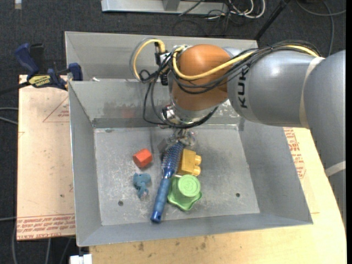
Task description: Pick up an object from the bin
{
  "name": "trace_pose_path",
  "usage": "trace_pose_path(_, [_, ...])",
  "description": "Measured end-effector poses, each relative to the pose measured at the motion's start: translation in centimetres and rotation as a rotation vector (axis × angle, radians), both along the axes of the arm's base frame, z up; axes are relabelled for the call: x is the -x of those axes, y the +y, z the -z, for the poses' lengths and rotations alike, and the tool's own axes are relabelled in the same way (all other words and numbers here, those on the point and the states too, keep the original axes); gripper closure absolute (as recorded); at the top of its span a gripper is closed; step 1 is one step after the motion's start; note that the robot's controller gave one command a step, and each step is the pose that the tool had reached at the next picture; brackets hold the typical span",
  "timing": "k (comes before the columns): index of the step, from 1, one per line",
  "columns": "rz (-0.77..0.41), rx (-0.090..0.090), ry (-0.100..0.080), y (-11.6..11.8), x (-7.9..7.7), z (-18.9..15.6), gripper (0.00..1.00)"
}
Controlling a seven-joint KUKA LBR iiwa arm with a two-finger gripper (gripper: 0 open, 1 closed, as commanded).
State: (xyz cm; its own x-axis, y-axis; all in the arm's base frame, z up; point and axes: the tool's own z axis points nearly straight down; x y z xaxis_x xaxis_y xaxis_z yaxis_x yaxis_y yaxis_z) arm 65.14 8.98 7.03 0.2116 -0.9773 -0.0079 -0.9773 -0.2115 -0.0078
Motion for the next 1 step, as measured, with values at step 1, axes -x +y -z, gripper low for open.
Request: trace_pose_path(1, [0.003,0.005,0.000,0.15,-0.12,-4.43,1.00])
